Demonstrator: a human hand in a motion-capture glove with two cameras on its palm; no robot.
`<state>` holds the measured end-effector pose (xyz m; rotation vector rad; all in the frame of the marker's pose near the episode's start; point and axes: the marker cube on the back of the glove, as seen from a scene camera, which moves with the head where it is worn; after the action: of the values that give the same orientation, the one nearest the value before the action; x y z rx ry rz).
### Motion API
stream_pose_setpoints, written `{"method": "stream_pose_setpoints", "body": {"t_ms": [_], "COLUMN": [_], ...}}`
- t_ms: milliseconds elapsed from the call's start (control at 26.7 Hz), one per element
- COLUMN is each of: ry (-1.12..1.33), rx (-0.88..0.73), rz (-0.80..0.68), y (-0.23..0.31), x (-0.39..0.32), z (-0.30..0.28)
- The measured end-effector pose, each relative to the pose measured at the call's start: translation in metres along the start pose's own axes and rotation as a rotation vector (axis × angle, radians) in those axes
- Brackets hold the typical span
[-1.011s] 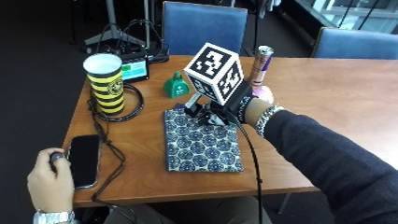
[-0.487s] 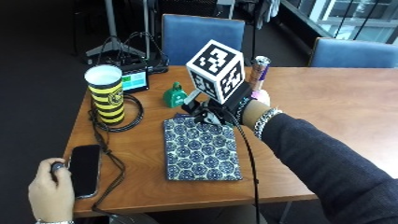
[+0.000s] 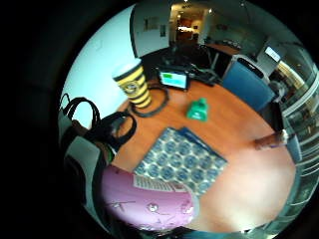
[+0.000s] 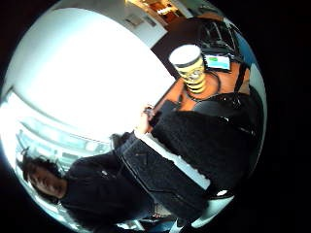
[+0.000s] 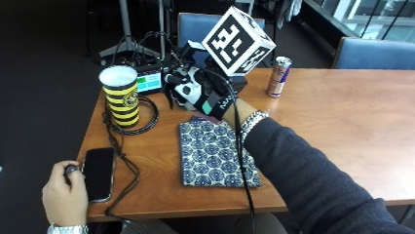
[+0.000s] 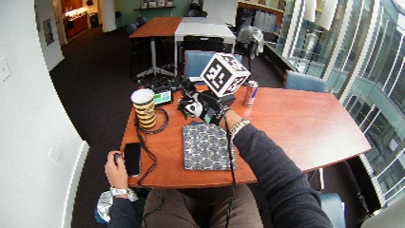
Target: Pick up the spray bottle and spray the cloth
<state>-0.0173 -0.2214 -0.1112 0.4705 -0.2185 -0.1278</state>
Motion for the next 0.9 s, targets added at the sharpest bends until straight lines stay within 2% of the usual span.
{"method": "stream_pose_setpoints", "body": {"t_ms": [225,449,637,899], "ry": [-0.332,-0.622,-0.638,-0.599], "rx": [0.213,0.466,0.561,0.578], "rz": [0.035,0.172,0.256,0.325], "y": [-0.013,-0.026,-0.027,-0.017], "x": [-0.023,-0.019,-0.004,0.013], "z": [0.021,0.059,0.091,0.107]}}
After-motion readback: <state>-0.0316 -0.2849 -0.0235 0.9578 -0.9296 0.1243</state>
